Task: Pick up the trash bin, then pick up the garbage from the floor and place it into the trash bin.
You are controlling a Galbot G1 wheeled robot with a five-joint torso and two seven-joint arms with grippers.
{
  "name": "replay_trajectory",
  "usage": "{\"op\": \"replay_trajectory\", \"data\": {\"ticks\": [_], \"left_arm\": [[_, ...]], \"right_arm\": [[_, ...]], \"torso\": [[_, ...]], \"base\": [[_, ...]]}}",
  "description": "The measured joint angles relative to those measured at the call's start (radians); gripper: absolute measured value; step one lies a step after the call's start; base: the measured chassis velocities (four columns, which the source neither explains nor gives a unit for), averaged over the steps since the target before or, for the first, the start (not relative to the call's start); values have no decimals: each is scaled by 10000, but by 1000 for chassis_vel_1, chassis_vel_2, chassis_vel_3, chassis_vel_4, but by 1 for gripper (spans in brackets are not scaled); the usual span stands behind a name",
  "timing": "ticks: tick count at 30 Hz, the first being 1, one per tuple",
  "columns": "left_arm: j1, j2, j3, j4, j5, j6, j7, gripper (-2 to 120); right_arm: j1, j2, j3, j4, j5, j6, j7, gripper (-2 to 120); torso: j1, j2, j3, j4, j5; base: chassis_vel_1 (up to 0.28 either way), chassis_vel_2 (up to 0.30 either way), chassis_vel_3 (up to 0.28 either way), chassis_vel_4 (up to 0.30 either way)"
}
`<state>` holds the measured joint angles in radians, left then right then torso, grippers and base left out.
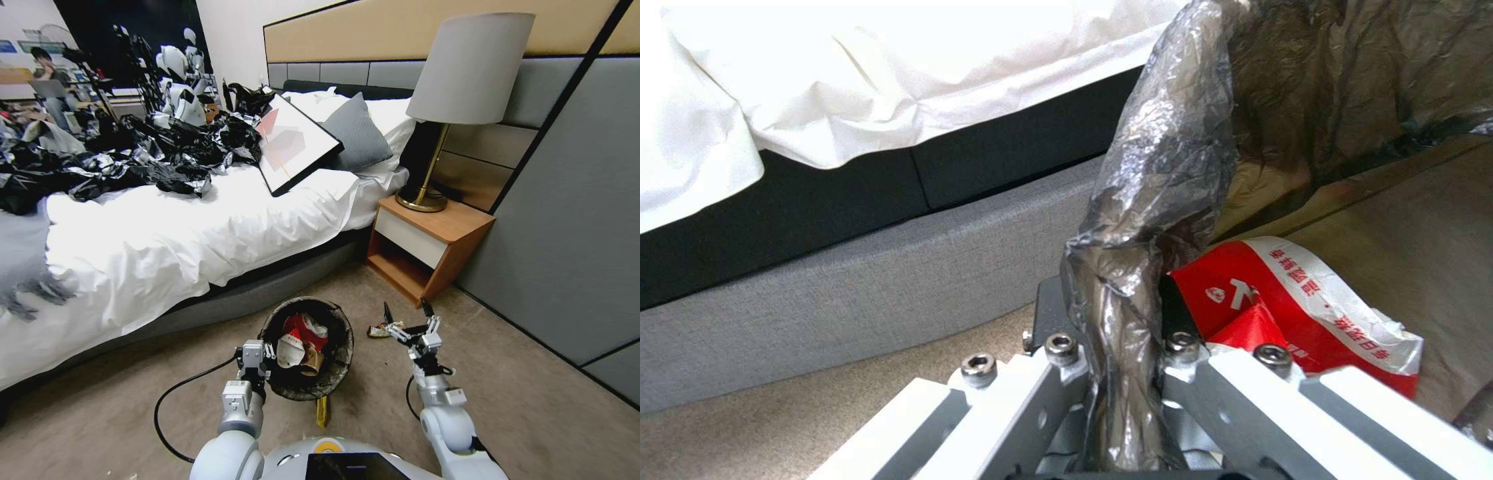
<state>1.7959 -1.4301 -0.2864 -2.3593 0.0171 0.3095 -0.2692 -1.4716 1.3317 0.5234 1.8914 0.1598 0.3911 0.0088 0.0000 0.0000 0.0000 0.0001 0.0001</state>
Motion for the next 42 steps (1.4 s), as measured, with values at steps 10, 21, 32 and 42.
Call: {"op": "replay_trajectory", "data": {"ticks": [10, 21, 32, 42], "left_arm": [[45, -29, -1, -4, 32, -35, 2, 0], [7, -29, 7, -3, 36, -39, 5, 0], [37, -72, 105, 89, 117, -62, 7, 0], [153, -56, 88, 90, 163, -68, 9, 0]], "right_arm": [[808, -609, -167, -298, 342, -3808, 1041, 100], [1834, -680, -622, -1874, 2153, -5865, 2038, 100], [3435, -220, -1199, -4670, 3170, -6998, 2741, 100], [4450, 374, -1294, -6701, 3142, -6969, 2524, 100]], "torso": [[0, 0, 0, -1, -1], [0, 0, 0, -2, -1], [1, 0, 1, -1, 1], [0, 0, 0, 0, 0]], "base": [[0, 0, 0, 0], [0, 0, 0, 0], [0, 0, 0, 0], [0, 0, 0, 0]]}}
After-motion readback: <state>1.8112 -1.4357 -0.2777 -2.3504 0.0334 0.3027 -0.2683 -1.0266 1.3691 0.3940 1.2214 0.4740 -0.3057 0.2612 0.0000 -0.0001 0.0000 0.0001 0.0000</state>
